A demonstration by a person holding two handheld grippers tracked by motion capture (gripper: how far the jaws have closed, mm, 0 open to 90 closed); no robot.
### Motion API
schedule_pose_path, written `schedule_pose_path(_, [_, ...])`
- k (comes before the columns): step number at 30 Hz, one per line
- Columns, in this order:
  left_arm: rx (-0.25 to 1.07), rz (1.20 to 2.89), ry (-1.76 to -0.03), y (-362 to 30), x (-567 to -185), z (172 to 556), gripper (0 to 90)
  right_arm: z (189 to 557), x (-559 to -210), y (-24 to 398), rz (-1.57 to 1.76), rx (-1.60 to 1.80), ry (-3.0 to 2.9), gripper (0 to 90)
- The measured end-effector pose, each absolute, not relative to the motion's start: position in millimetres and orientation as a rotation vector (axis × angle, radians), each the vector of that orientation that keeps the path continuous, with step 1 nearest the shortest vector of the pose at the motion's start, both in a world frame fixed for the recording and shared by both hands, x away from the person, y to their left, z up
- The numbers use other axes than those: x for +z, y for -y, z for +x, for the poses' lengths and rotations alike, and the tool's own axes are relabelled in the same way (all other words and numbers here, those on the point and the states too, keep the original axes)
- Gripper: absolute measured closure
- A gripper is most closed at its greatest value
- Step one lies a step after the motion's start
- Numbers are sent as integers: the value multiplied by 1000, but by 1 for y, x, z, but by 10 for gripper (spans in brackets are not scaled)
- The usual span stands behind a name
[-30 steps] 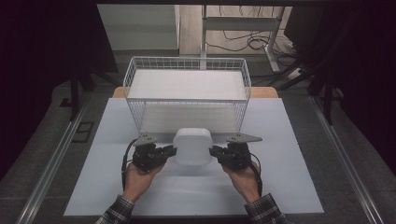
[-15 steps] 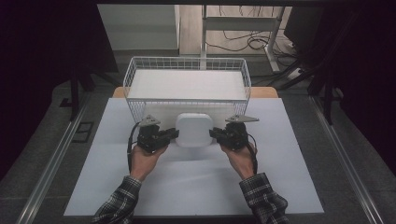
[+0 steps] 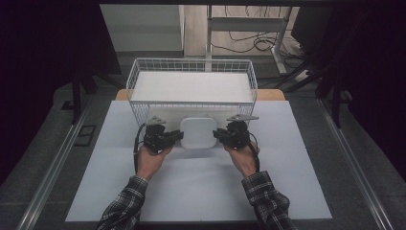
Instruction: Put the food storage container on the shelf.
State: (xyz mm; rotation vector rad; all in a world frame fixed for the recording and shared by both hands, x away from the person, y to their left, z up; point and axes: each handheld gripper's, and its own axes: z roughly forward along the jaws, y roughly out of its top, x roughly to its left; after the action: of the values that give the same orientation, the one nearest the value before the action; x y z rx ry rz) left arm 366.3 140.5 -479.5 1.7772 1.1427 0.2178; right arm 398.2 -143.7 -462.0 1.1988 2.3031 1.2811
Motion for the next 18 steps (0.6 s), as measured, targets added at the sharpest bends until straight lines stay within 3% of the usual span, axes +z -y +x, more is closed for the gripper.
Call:
schedule_pose_path(12, [206,1772,-1184,-141,-493,380,767,410,-471,143,1236,1279,-2330,756])
schedule_pose_path(18, [247,1754,-1152,-140,-495,388,705,417,-471,141,1228,1302,-2309,711])
